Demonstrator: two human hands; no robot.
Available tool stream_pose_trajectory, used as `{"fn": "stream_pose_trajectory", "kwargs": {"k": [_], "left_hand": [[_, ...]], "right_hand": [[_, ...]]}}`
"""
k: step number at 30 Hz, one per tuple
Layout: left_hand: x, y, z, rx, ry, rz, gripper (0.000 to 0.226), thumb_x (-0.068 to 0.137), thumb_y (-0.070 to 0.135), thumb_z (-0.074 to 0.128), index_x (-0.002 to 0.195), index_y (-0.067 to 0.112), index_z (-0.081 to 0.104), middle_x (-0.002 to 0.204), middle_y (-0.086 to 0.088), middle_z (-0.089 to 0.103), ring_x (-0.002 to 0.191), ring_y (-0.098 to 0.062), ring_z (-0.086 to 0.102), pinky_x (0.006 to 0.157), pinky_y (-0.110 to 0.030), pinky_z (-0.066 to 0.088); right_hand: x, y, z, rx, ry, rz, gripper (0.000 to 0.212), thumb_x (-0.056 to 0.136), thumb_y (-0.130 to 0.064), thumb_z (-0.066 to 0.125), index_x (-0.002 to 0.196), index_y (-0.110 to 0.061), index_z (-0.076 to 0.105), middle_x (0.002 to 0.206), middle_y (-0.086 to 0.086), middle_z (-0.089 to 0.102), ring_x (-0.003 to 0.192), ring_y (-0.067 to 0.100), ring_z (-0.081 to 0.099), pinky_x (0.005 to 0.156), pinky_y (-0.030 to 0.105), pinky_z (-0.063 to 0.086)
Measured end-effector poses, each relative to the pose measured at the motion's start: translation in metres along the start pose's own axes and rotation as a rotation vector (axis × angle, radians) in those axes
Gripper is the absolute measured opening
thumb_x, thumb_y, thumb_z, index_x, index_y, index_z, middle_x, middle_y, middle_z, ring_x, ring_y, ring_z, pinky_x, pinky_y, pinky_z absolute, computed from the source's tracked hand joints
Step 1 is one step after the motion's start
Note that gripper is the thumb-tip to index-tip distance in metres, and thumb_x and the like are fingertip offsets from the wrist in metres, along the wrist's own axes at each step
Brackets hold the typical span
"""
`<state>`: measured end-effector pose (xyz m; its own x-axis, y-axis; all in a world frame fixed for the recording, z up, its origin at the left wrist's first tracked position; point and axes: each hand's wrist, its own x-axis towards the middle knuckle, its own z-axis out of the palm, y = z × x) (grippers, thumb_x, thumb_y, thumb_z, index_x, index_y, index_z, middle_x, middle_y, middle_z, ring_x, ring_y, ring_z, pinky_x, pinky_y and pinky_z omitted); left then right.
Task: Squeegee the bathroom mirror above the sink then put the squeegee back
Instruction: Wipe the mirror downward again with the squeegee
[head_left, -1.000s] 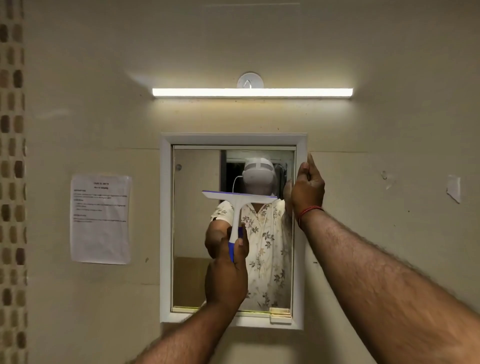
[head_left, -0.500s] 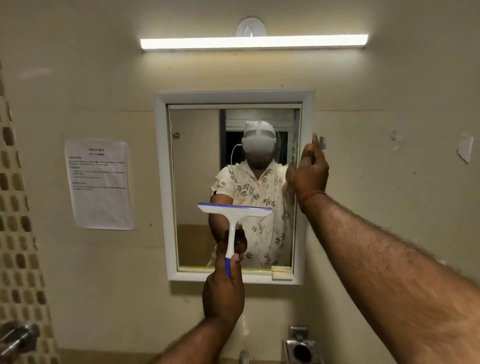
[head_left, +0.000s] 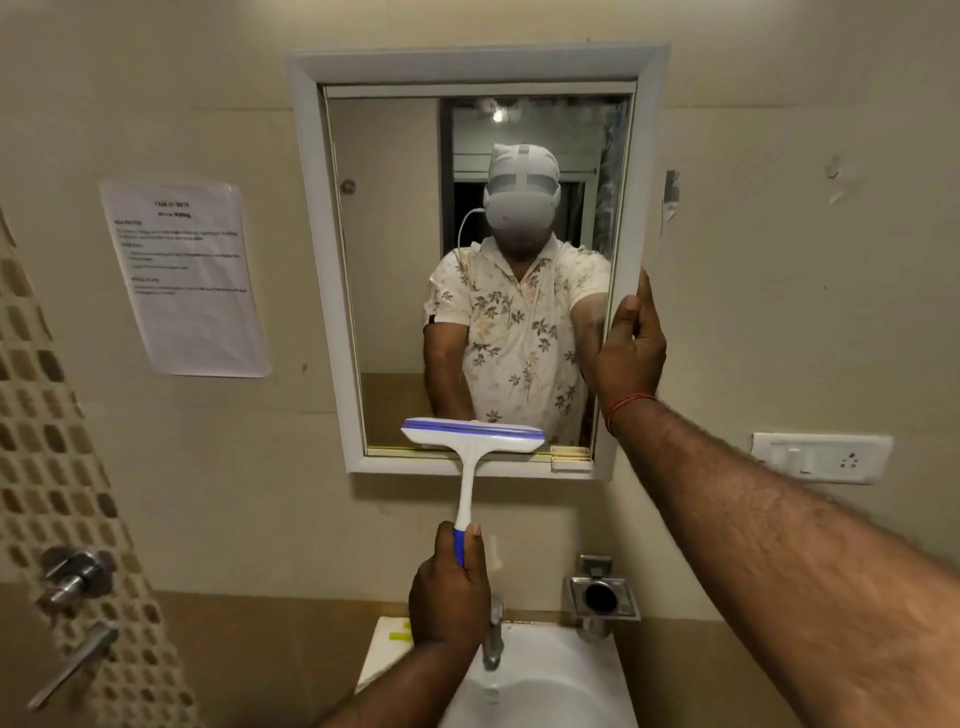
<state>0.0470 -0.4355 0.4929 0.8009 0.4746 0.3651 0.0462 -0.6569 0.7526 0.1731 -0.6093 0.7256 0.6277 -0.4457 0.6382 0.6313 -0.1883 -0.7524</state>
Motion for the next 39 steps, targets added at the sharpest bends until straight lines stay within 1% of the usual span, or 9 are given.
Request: {"fn": "stream_pose_trajectory", "kwargs": {"k": [4, 10, 15, 18, 23, 26, 30, 34, 39], "left_hand": [[-0.006, 0.0, -0.005, 0.008, -0.006, 0.003, 0.079, 0.091, 0.081, 0.013, 0.124, 0.026, 0.059, 0.074, 0.001, 0.066, 0.068, -0.026, 0.068, 0.065, -0.04, 0.061], [-0.018, -0.003, -0.005, 0.011, -0.032, -0.045, 0.071, 0.094, 0.078, 0.017, 0.12, 0.026, 0.058, 0.074, 0.001, 0.064, 0.068, -0.025, 0.066, 0.064, -0.038, 0.059], [-0.022, 0.001, -0.006, 0.005, -0.041, -0.06, 0.063, 0.095, 0.076, 0.018, 0.111, 0.027, 0.055, 0.072, 0.003, 0.062, 0.066, -0.024, 0.063, 0.061, -0.038, 0.054], [-0.023, 0.003, -0.009, 0.005, -0.04, -0.049, 0.064, 0.095, 0.074, 0.019, 0.114, 0.026, 0.057, 0.074, 0.003, 0.062, 0.064, -0.019, 0.061, 0.055, -0.031, 0.046], [-0.026, 0.009, -0.016, 0.001, -0.045, -0.028, 0.063, 0.096, 0.072, 0.022, 0.119, 0.026, 0.058, 0.074, 0.005, 0.062, 0.063, -0.014, 0.06, 0.051, -0.021, 0.04], [-0.025, 0.014, -0.026, -0.025, -0.081, -0.05, 0.058, 0.096, 0.072, 0.023, 0.115, 0.029, 0.057, 0.074, 0.005, 0.064, 0.064, -0.016, 0.064, 0.053, -0.024, 0.046], [-0.017, 0.022, -0.047, -0.076, -0.094, -0.054, 0.042, 0.105, 0.065, 0.033, 0.114, 0.032, 0.058, 0.076, 0.007, 0.068, 0.069, -0.014, 0.068, 0.058, -0.019, 0.051], [0.005, 0.034, -0.077, -0.111, -0.02, 0.034, 0.042, 0.108, 0.065, 0.035, 0.11, 0.032, 0.061, 0.077, 0.004, 0.068, 0.073, -0.015, 0.067, 0.067, -0.03, 0.051], [0.046, 0.072, -0.111, -0.263, 0.062, 0.131, 0.051, 0.099, 0.076, 0.032, 0.101, 0.035, 0.062, 0.073, 0.004, 0.068, 0.072, -0.013, 0.068, 0.068, -0.034, 0.055]], "right_hand": [[-0.007, 0.01, -0.003, 0.028, -0.005, 0.032, 0.048, 0.118, -0.031, 0.043, 0.165, -0.025, 0.048, 0.148, -0.023, 0.048, 0.109, -0.045, 0.039, 0.097, -0.007, 0.032], [-0.023, 0.024, -0.011, 0.005, -0.01, 0.07, 0.046, 0.119, -0.029, 0.043, 0.164, -0.027, 0.05, 0.139, -0.028, 0.052, 0.104, -0.044, 0.043, 0.092, -0.008, 0.034], [-0.048, 0.053, -0.023, -0.045, -0.031, 0.163, 0.045, 0.118, -0.033, 0.042, 0.161, -0.031, 0.054, 0.141, -0.035, 0.052, 0.113, -0.039, 0.045, 0.104, -0.002, 0.034], [-0.051, 0.057, -0.03, -0.069, -0.049, 0.182, 0.044, 0.118, -0.032, 0.043, 0.16, -0.029, 0.055, 0.146, -0.029, 0.053, 0.127, -0.024, 0.048, 0.109, 0.0, 0.033], [-0.045, 0.049, -0.036, -0.091, -0.113, 0.214, 0.043, 0.118, -0.032, 0.047, 0.16, -0.03, 0.055, 0.143, -0.027, 0.05, 0.134, -0.01, 0.043, 0.098, -0.009, 0.028], [-0.043, 0.046, -0.042, -0.137, -0.137, 0.211, 0.042, 0.117, -0.036, 0.048, 0.158, -0.035, 0.058, 0.142, -0.024, 0.055, 0.132, -0.003, 0.047, 0.107, 0.003, 0.032], [-0.037, 0.04, -0.047, -0.14, -0.144, 0.211, 0.043, 0.116, -0.043, 0.047, 0.155, -0.033, 0.061, 0.157, -0.004, 0.06, 0.139, 0.008, 0.053, 0.121, 0.027, 0.035], [-0.011, 0.017, -0.04, -0.159, -0.109, 0.196, 0.055, 0.108, -0.063, 0.04, 0.156, -0.041, 0.057, 0.156, 0.005, 0.06, 0.145, 0.026, 0.055, 0.128, 0.045, 0.038], [0.048, -0.043, -0.017, -0.143, -0.071, 0.042, 0.051, 0.112, -0.053, 0.04, 0.155, -0.034, 0.06, 0.154, 0.007, 0.064, 0.147, 0.03, 0.054, 0.127, 0.048, 0.04]]}}
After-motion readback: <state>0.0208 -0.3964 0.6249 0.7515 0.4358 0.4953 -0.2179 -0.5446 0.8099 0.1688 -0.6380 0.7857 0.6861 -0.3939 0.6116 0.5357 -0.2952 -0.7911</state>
